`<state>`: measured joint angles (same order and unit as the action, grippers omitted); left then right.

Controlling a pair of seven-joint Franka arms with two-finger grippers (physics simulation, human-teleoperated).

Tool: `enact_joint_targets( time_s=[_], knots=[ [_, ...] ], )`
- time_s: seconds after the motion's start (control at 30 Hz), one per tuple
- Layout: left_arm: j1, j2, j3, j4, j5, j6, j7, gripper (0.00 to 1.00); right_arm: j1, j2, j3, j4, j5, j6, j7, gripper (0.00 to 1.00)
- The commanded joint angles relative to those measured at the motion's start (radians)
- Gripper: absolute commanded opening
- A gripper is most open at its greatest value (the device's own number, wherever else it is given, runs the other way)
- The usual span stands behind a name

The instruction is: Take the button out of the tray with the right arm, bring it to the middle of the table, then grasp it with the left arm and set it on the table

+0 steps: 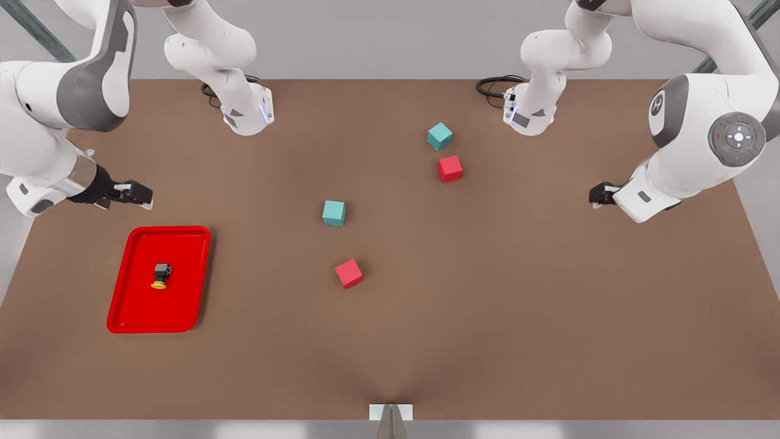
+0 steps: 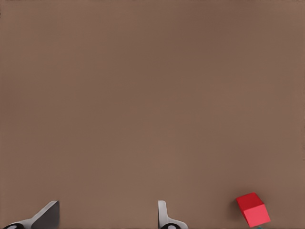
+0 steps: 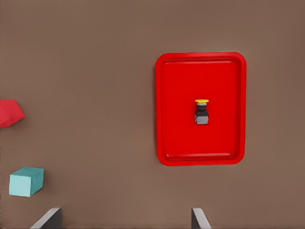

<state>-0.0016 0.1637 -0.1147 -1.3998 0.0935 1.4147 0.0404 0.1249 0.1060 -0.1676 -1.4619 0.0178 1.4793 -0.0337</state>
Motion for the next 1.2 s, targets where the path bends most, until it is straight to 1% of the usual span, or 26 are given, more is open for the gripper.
enact_joint_targets(
  time_s=[0.0, 0.03, 0.07, 0.13, 0.17, 0.2, 0.23, 0.27, 0.3, 0.4, 0.47, 0.57, 0.67, 0.7, 0.9, 1.17],
  knots=[
    [0.000, -0.001, 0.000, -0.001, -0.003, 0.056, 0.018, 1.00, -0.024, 0.001, -0.001, -0.005, 0.021, 0.019, -0.015, 1.00],
    [0.000, -0.001, 0.000, -0.001, -0.003, 0.060, 0.018, 1.00, -0.024, 0.049, -0.001, 0.005, 0.022, 0.019, -0.017, 1.00],
    [0.000, -0.001, 0.000, -0.001, -0.003, 0.060, 0.018, 1.00, -0.045, 0.174, -0.003, 0.011, 0.046, 0.033, -0.015, 1.00],
    [0.000, -0.001, 0.000, -0.001, -0.003, 0.060, 0.018, 1.00, -0.122, 0.375, -0.003, 0.002, 0.071, 0.237, -0.051, 1.00],
    [0.000, -0.001, 0.000, -0.001, -0.003, 0.060, 0.018, 1.00, -0.122, 0.428, -0.004, -0.027, 0.067, 0.330, -0.038, 1.00],
    [0.000, 0.000, 0.000, -0.001, -0.003, 0.060, 0.018, 1.00, -0.123, 0.435, -0.004, -0.093, 0.068, 0.454, -0.037, 1.00],
    [0.000, 0.000, 0.000, -0.001, -0.005, 0.060, 0.018, 1.00, -0.137, 0.448, -0.006, -0.208, 0.070, 0.660, -0.037, 1.00],
    [0.000, 0.008, 0.000, 0.001, -0.006, 0.060, 0.018, 1.00, -0.148, 0.449, -0.006, -0.244, 0.073, 0.717, -0.035, 1.00],
    [0.000, 0.010, 0.000, -0.001, -0.006, 0.063, 0.018, 1.00, -0.168, 0.488, -0.006, -0.258, 0.082, 0.745, -0.040, 1.00],
    [0.003, 0.010, 0.000, -0.001, -0.006, 0.063, 0.018, 1.00, -0.292, 0.526, 0.023, -0.249, 0.091, 0.760, -0.124, 1.00],
    [0.003, 0.010, 0.000, 0.001, -0.006, 0.063, 0.018, 1.00, -0.329, 0.544, 0.037, -0.229, 0.094, 0.760, -0.202, 1.00],
    [0.003, 0.010, 0.000, -0.001, -0.005, 0.063, 0.018, 1.00, -0.304, 0.557, 0.037, -0.232, 0.100, 0.768, -0.210, 1.00],
    [0.003, 0.011, 0.000, -0.001, -0.005, 0.063, 0.018, 1.00, -0.291, 0.564, 0.037, -0.236, 0.097, 0.766, -0.465, 1.00],
    [0.003, 0.011, 0.000, -0.001, -0.005, 0.063, 0.018, 1.00, -0.294, 0.564, 0.037, -0.236, 0.096, 0.768, -0.486, 1.00],
    [0.002, 0.013, 0.000, -0.001, -0.005, 0.063, 0.018, 1.00, -0.304, 0.555, 0.037, -0.334, 0.093, 0.765, -0.520, 1.00],
    [0.002, 0.014, 0.000, -0.001, -0.006, 0.063, 0.016, 1.00, -0.324, 0.555, 0.036, -0.334, 0.090, 0.768, -0.517, 1.00]
  ],
)
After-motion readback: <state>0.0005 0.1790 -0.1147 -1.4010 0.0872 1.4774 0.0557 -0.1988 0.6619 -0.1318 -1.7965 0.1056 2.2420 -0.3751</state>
